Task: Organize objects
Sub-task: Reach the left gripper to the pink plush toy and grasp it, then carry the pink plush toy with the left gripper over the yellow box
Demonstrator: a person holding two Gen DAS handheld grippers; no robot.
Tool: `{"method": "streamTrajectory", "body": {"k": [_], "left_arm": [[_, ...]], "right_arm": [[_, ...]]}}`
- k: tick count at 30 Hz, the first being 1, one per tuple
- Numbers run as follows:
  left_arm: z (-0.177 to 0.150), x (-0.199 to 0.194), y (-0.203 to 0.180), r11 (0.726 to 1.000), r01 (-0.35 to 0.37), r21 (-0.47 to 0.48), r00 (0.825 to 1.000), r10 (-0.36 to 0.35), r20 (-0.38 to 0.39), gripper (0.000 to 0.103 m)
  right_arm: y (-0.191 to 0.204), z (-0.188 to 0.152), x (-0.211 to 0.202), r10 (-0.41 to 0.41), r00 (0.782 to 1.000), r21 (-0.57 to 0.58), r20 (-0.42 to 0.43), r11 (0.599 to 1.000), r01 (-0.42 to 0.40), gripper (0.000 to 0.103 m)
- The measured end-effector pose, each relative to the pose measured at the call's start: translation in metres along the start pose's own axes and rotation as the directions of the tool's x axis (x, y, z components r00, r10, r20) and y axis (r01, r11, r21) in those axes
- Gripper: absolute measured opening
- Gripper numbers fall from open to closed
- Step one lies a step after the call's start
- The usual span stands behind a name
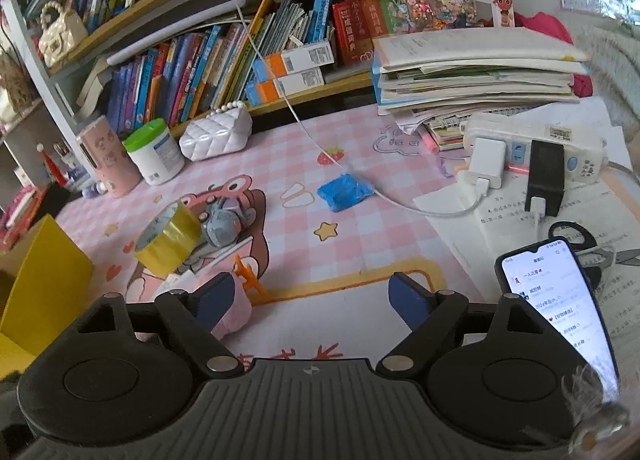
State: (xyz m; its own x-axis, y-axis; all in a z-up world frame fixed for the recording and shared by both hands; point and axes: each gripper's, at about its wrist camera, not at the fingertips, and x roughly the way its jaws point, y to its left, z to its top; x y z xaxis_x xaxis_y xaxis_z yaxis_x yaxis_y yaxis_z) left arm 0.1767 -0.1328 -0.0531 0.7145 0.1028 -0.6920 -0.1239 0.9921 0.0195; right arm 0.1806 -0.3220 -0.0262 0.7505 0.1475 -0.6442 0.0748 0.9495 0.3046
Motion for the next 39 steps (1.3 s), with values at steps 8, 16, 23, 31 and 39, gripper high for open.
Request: {"method": "streamTrajectory", "body": {"k": [8, 16, 23, 31, 39], "left_arm": [[-0.004, 0.023, 0.008, 0.999, -0.013, -0.044, 0.997, 0.009, -0.082, 0.075], [-0.014, -0.012, 0.044, 0.988, -0.089, -0.128, 0.993, 0.079, -0.084, 0.068], [-0.026, -0.045, 0.069, 0.971, -0.134, -0.2, 0.99, 0.123, -0.066, 0.069], [-0.033, -0.055, 0.076, 0.967, -0.131, -0.22, 0.991, 0.121, -0.059, 0.069], [-0.024, -0.049, 0.067, 0.981, -0.048, -0.188, 0.999, 0.047, -0.013, 0.069]], "right_arm": [[0.003, 0.007, 0.02, 0.12, 0.99, -0.001, -0.069, 0.993, -0.12, 0.085], [0.038, 0.004, 0.062, 0.168, 0.969, -0.036, -0.184, 0.984, -0.177, 0.084], [0.057, -0.005, 0.097, 0.138, 0.965, -0.037, -0.224, 0.988, -0.15, 0.07], [0.055, -0.006, 0.101, 0.168, 0.965, 0.0, -0.202, 0.985, -0.171, 0.043], [0.057, -0.004, 0.061, 0.127, 0.981, -0.127, -0.147, 0.981, -0.146, 0.043]]}}
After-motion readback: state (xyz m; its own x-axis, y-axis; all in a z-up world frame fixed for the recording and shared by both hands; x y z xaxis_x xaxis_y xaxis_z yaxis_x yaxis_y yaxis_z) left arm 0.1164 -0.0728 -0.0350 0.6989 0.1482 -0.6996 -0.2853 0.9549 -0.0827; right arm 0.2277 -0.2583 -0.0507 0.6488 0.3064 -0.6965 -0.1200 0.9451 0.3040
